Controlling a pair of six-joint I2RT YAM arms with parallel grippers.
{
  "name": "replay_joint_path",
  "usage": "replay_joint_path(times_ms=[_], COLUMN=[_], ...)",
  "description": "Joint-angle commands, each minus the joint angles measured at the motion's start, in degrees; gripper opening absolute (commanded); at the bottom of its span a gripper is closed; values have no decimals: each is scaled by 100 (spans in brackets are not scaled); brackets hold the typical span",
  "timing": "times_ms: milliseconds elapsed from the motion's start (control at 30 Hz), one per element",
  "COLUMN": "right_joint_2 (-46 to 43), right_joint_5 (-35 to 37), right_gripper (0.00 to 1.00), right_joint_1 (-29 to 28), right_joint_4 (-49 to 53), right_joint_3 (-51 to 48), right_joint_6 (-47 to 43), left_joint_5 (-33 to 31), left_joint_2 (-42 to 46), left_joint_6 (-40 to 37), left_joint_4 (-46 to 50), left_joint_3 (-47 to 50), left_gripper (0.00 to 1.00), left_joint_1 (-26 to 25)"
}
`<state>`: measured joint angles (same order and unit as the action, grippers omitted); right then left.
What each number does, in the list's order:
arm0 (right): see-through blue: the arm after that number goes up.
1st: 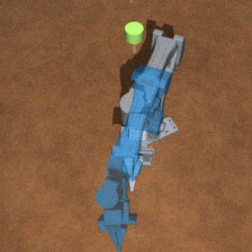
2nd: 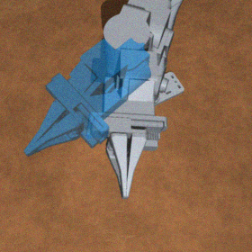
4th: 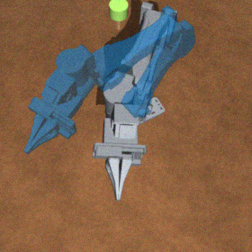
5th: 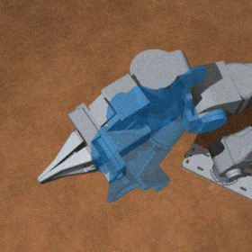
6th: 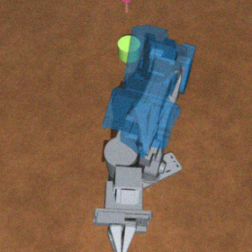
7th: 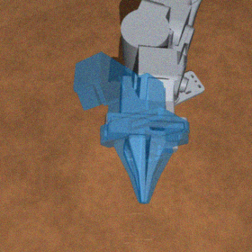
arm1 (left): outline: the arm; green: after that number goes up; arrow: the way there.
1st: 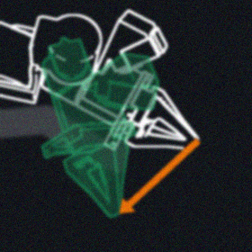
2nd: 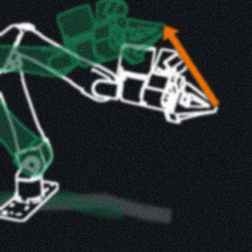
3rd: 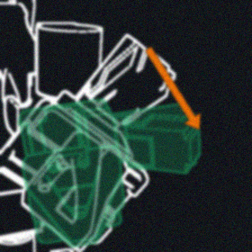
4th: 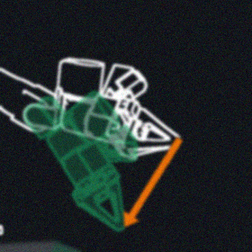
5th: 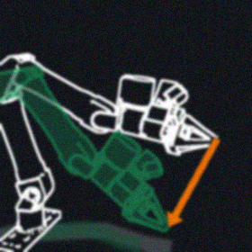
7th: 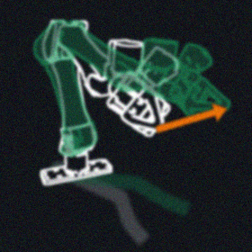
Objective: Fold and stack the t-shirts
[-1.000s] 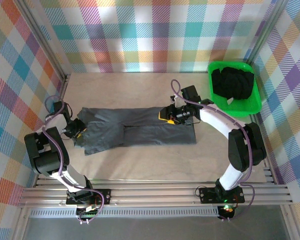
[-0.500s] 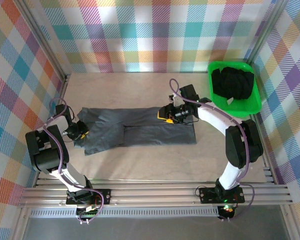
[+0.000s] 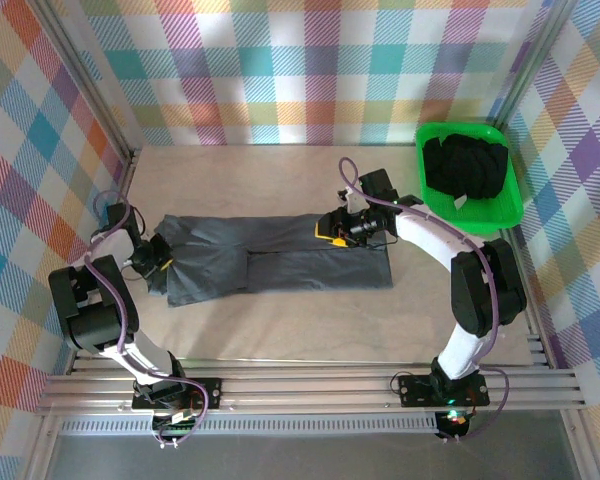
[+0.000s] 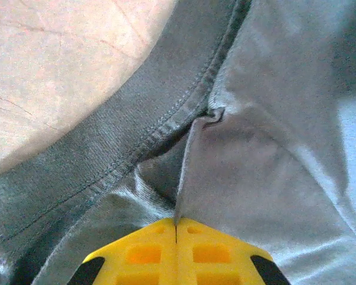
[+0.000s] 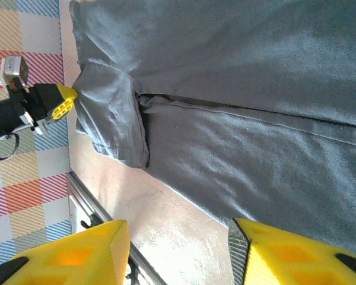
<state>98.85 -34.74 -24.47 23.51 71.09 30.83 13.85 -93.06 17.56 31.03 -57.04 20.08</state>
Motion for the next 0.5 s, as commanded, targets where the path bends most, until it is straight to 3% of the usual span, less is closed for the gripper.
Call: replay_joint_path(times_ms=[0, 333, 433, 467], right_joint_2=[-19, -89, -131, -138], right_joint_5=[-42, 19, 108, 167], right_gripper=[48, 48, 48, 48], right_joint_1=[-23, -23, -23, -23], right_joint_4=[90, 162, 220, 269], right_joint_3=[145, 98, 71, 72], right_joint_6=[-114, -129, -161, -185], left_joint_5=[-108, -491, -659, -749], left_joint_2=[262, -557, -1006, -1159], left_joint_6=[212, 219, 187, 206], left_joint_4=[149, 738, 968, 1090], left_joint_3=[-336, -1462, -1853, -1995], left_gripper=[0, 0, 14, 23], left_joint_1=[-4, -27, -39, -39])
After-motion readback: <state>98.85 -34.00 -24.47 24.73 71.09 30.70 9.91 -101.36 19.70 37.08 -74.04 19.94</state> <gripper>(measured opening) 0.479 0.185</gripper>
